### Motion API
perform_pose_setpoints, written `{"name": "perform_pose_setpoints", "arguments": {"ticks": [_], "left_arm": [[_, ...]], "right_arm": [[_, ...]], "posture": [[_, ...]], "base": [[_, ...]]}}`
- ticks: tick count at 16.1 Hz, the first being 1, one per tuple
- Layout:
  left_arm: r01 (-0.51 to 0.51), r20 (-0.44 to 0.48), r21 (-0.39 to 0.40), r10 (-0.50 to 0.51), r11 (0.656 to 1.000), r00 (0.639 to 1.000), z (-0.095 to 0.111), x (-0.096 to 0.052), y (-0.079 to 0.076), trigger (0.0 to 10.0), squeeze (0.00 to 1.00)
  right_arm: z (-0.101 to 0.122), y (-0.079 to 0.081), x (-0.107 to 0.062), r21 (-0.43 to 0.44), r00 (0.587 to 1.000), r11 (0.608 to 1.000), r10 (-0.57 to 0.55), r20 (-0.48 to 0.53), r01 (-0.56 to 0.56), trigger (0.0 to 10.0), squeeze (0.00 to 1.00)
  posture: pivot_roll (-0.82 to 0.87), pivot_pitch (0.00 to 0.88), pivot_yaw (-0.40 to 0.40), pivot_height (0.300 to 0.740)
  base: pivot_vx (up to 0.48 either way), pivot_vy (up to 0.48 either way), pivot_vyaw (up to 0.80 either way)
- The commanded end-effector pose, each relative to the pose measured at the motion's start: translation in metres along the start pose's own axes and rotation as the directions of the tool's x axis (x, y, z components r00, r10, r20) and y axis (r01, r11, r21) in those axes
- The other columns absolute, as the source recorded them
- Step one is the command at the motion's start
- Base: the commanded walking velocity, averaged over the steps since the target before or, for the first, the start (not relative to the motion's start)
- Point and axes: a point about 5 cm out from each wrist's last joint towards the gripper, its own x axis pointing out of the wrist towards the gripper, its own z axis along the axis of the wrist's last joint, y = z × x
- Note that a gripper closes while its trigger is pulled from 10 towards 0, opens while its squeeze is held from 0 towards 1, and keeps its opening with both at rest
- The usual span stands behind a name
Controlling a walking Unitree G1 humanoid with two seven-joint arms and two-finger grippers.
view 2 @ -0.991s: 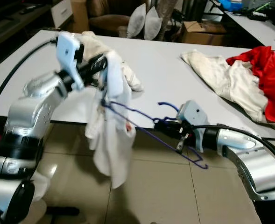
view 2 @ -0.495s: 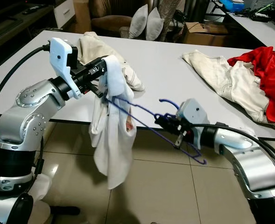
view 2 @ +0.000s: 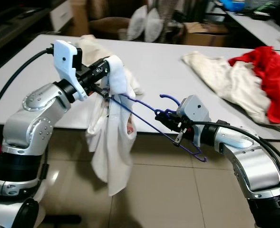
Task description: Hang hanger
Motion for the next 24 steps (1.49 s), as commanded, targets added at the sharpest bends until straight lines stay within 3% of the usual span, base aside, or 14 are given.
{"name": "perform_pose_setpoints", "arguments": {"ticks": [1, 9, 24], "left_arm": [[0.015, 0.013, 0.005, -0.015, 1.0, 1.0, 0.004, 0.001, -0.005, 10.0, 0.0], [-0.014, -0.036, 0.009, 0.014, 1.0, 0.999, -0.007, -0.003, -0.002, 10.0, 0.0], [0.015, -0.03, 0.002, -0.015, 1.0, 0.999, -0.006, 0.002, -0.006, 10.0, 0.0]], "right_arm": [[0.005, -0.005, -0.004, -0.022, 0.999, 0.999, -0.041, 0.017, 0.041, 10.0, 0.0], [0.005, 0.006, 0.001, -0.024, 1.0, 1.0, -0.018, 0.023, 0.019, 10.0, 0.0], [0.006, 0.007, -0.003, -0.008, 1.0, 1.0, -0.012, 0.029, 0.012, 10.0, 0.0]], "posture": [[-0.19, 0.0, 0.013, 0.74], [-0.19, 0.0, 0.005, 0.74], [-0.2, 0.0, 0.017, 0.74]], "base": [[0.319, 0.0, 0.0], [0.319, 0.0, 0.0], [0.32, 0.0, 0.0]]}}
